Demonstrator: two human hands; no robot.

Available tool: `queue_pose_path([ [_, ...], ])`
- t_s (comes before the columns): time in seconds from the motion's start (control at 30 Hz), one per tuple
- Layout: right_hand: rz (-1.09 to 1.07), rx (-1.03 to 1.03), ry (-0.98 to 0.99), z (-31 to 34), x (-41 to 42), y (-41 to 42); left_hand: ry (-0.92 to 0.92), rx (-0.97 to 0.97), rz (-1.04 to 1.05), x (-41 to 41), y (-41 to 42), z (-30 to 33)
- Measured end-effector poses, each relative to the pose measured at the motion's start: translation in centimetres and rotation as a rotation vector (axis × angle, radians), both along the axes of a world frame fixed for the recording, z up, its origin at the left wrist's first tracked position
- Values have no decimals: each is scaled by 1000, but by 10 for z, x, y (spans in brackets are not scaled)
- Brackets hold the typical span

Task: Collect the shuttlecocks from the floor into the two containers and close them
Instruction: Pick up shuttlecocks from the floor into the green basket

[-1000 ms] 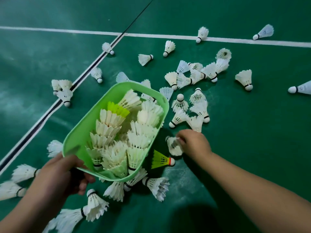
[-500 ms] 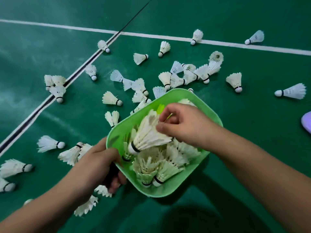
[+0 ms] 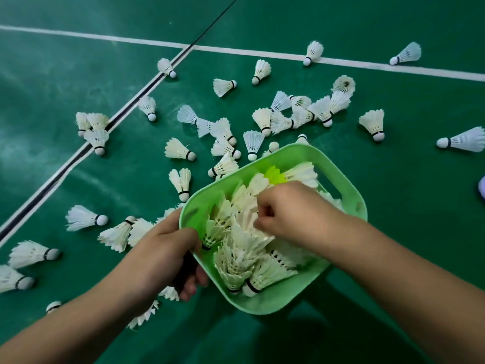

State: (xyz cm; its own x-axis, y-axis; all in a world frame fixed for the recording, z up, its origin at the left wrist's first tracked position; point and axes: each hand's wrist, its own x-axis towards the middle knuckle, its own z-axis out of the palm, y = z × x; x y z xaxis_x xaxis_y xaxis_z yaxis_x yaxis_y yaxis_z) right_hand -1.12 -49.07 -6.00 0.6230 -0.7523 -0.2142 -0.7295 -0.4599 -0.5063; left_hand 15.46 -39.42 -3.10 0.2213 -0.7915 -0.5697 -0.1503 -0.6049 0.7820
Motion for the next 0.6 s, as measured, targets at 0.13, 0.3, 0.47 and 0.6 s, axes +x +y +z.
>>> queue_pose_path([
  [0.13,-63,-316,-201,-17,15,7,-12,13,86,20,4,-4],
  [0.3,-402,-407,-694,-24,21,-20,-52,-28,274,64,14,-2],
  [0.47,-213,-11,-94,-95,15,-21,-128,-86,437,105,19,-5],
  [0.6,271,369,94,-134,21,23,-137,-116,485,120,15,-7],
])
